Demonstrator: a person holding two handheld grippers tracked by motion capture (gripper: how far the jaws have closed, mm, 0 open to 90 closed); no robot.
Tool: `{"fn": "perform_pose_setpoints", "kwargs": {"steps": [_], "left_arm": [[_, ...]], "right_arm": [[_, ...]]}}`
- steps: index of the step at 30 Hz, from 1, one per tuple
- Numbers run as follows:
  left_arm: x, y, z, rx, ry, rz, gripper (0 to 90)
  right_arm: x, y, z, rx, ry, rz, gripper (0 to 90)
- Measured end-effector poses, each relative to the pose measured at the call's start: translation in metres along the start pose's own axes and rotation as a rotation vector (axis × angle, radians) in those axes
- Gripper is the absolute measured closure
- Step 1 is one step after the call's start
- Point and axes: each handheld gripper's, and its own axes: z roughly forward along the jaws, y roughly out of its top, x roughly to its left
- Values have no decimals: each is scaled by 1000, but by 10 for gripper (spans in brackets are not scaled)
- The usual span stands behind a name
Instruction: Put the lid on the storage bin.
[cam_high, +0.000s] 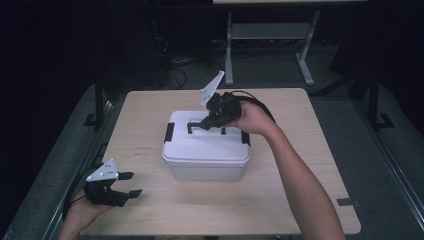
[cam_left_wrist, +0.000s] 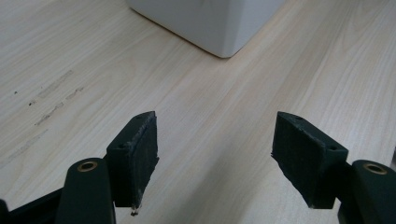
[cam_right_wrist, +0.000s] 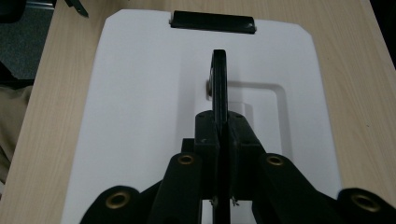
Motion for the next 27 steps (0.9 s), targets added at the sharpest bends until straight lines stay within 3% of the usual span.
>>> {"fn": "perform_pose_setpoints", "kwargs": {"steps": [27], "left_arm": [[0, 0, 0, -2, 0, -1, 309]], "right_arm": [[-1, -2, 8, 8, 19, 17, 835]]}}
